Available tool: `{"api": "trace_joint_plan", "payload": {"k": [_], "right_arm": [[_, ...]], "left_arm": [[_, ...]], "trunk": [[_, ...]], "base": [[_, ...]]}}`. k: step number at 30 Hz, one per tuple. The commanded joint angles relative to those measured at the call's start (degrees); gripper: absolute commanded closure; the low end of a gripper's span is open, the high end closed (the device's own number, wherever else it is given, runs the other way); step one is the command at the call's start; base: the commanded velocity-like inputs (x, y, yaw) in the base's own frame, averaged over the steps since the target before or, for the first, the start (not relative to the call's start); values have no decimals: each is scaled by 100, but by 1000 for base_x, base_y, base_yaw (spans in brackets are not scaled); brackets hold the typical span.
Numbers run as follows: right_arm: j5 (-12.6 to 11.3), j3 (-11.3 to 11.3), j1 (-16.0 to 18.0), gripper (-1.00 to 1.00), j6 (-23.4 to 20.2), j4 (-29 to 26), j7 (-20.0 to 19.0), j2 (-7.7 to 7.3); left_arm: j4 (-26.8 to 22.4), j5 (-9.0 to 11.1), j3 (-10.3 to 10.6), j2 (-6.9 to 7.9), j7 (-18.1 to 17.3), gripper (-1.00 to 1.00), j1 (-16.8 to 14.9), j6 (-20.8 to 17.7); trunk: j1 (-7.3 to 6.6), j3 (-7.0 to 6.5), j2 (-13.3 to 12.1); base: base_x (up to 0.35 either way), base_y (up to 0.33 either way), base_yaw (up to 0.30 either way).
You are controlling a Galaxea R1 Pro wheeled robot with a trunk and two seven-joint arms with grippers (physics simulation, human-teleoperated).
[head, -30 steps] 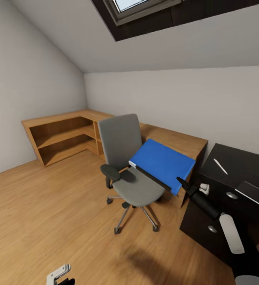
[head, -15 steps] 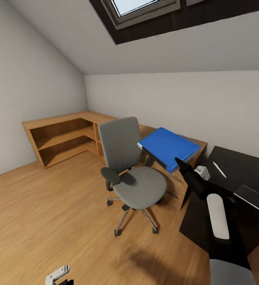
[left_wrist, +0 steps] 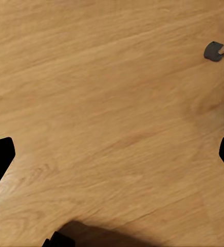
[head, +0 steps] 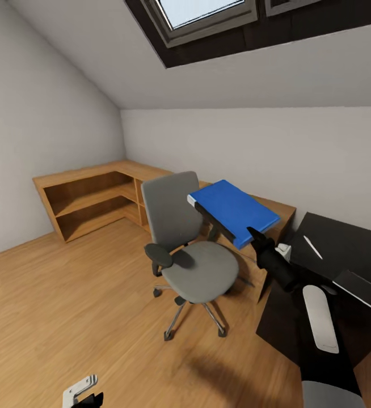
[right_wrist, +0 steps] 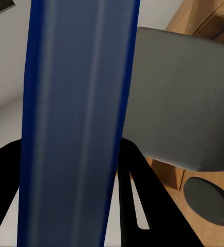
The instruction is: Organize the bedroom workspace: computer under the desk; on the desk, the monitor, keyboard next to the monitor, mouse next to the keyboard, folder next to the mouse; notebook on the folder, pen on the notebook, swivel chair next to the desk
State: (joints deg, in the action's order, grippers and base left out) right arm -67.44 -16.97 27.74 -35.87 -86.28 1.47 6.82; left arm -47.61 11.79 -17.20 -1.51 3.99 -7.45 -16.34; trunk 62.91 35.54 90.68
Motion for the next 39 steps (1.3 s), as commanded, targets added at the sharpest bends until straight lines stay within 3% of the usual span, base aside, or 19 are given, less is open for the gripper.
{"api": "trace_joint_plan", "payload": {"k": [1, 14, 17, 24, 26, 27, 28, 30, 34, 35, 39], "right_arm": [[-25, -16, 5, 100, -40, -3, 17, 7], [-63, -109, 4, 100, 37, 207, 52, 13], [-61, -228, 4, 100, 44, 250, 55, 13], [-51, -266, 4, 100, 237, 254, 64, 21], [-50, -278, 4, 100, 260, 248, 89, 21], [-50, -302, 4, 100, 277, 246, 181, 26], [-51, -319, 4, 100, 337, 257, 296, 34], [-50, -327, 4, 100, 495, 270, 353, 37], [-50, -331, 3, 100, 707, 278, 386, 35], [-50, -332, 3, 100, 741, 278, 390, 33], [-38, -333, 4, 100, 826, 288, 397, 31]], "left_arm": [[-12, 61, -8, -5, 23, -100, -2, -31], [50, 61, -4, -24, 38, -100, -2, -19], [52, 61, -3, -25, 34, -100, -2, -18], [231, 64, -2, -5, 77, -100, -2, 21], [570, 57, -1, 2, 87, -100, -2, 361], [808, 1, 3, -4, 86, -100, -3, 810], [995, -216, 2, -11, 88, -100, -2, 1186], [1210, -450, -9, -6, 101, -100, -2, 1362], [1937, -579, -39, 51, 105, -100, -2, 1599], [2197, -596, -42, 83, 104, -100, -2, 1821], [3246, -631, -39, 130, 102, -100, -2, 3388]], "trunk": [[-23, -13, -39], [-308, -246, -560], [-374, -300, -680], [-528, -426, -961], [-572, -462, -1041], [-594, -480, -1081], [-616, -497, -1121], [-660, -533, -1202], [-748, -605, -1362], [-770, -623, -1402], [-858, -695, -1563]], "base": [[0, 0, 0], [0, 0, -10], [0, 0, -214], [0, 0, -261], [0, 0, -277], [0, 0, -290], [0, 0, -296], [0, 0, -298], [0, 0, -299], [0, 0, -300], [0, 0, -300]]}}
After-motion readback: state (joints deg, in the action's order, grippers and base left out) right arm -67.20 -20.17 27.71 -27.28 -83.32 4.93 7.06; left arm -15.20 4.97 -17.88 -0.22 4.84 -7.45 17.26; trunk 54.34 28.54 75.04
